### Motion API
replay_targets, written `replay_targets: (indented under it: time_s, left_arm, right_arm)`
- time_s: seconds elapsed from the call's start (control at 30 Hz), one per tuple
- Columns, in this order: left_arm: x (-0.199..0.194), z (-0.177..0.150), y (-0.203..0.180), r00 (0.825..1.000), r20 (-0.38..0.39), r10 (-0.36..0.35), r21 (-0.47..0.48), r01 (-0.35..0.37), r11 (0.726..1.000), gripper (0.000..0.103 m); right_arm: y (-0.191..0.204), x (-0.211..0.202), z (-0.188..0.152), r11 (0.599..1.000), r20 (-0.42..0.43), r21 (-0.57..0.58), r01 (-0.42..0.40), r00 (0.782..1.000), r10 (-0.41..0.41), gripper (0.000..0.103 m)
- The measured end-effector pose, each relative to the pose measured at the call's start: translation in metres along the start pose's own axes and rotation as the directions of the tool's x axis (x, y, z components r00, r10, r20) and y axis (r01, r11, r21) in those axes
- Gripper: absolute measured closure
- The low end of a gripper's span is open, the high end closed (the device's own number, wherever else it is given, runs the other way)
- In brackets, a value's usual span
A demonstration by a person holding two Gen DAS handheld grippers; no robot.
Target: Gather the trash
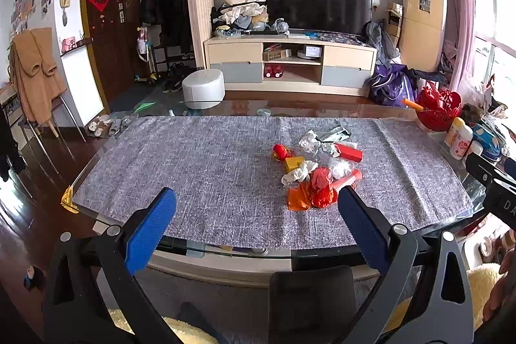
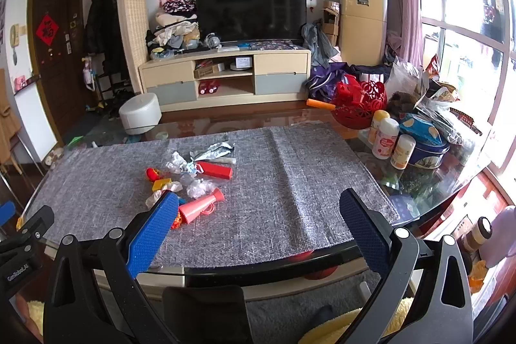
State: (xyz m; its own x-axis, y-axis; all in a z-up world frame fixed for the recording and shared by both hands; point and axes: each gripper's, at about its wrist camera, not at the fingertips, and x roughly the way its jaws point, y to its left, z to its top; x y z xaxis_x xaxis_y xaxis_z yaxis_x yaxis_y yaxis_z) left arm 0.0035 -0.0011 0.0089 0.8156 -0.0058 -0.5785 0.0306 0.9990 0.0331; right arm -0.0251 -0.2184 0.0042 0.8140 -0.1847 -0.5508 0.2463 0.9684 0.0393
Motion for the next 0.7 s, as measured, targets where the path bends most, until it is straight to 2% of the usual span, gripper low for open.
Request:
replay_targets:
  time_s: [0.7]
  left_arm:
    - [0.0023,-0.0074,0.0074,1.000,0.000,0.008,-0.018,-0.008,1.000,0.008]
  right_arm:
    - [-0.0094,-0.0007,0.0021,1.000,0.001,0.022,0.003,1.000,-0.003,0.003]
